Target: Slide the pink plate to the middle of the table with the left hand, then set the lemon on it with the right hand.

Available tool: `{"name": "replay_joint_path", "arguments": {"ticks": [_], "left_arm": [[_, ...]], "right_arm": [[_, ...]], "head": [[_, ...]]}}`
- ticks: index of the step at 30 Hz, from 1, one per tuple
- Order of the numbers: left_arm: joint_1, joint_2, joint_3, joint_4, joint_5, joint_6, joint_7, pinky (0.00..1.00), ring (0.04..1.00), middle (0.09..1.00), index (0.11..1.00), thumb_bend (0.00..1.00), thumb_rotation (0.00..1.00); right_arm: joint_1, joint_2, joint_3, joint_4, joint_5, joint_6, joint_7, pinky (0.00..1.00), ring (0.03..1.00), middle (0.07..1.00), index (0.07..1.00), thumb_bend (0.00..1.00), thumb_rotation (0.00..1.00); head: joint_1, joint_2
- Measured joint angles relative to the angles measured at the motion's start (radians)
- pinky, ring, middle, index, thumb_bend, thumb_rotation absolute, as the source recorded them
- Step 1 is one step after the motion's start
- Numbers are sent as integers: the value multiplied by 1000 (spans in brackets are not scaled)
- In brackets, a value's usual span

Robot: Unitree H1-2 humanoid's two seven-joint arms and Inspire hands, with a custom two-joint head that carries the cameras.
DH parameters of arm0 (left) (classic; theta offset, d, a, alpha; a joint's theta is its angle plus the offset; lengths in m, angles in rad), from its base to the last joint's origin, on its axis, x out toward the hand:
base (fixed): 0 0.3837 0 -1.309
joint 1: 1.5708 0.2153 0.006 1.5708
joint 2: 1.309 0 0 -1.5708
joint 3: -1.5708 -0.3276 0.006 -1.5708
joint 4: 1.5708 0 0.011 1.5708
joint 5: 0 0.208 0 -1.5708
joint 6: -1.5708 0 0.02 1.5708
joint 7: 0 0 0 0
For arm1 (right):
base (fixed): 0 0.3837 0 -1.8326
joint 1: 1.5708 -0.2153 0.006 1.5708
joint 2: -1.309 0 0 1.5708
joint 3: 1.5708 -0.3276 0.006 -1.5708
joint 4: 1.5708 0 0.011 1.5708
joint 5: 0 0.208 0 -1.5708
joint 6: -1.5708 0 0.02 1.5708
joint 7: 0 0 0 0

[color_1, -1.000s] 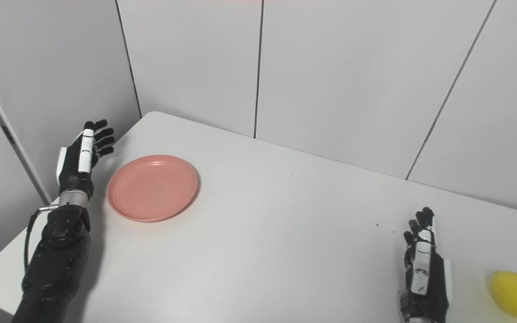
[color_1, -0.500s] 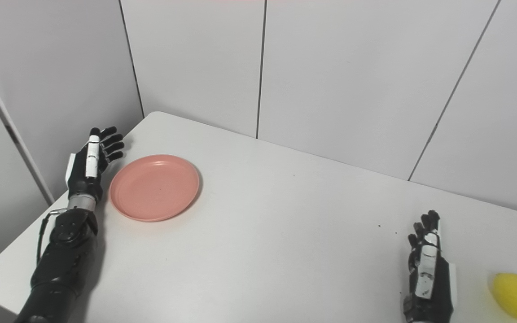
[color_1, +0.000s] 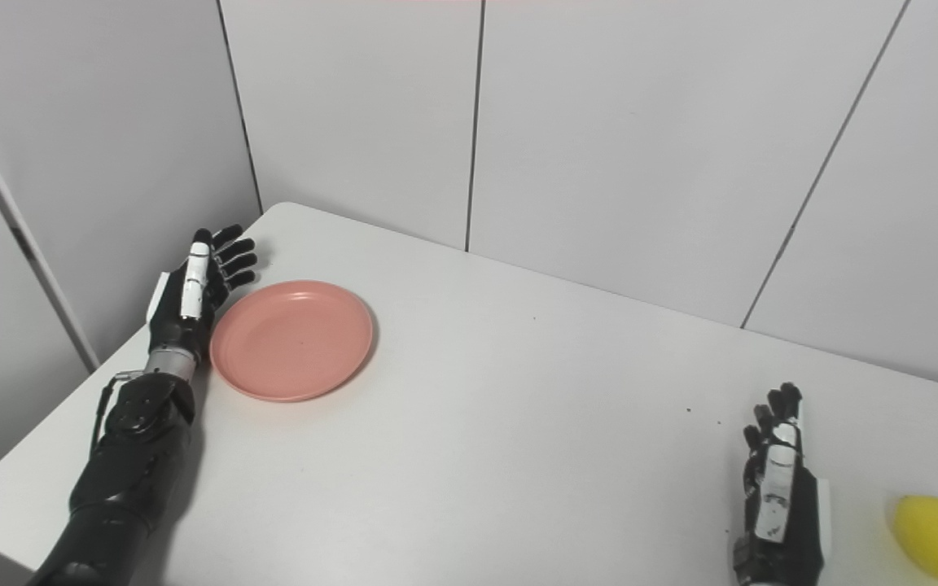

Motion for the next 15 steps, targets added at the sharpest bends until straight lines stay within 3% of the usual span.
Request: {"name": "replay_joint_path", "arguments": {"ticks": [15], "left_arm": [[16,-9,-56,-62,-16,91,-56,801,811,808,795,514,1000]], "right_arm": [[10,1,4,-11,0,0,1,1000,1000,1000,1000,670,1000]], "head": [[-11,9]]}}
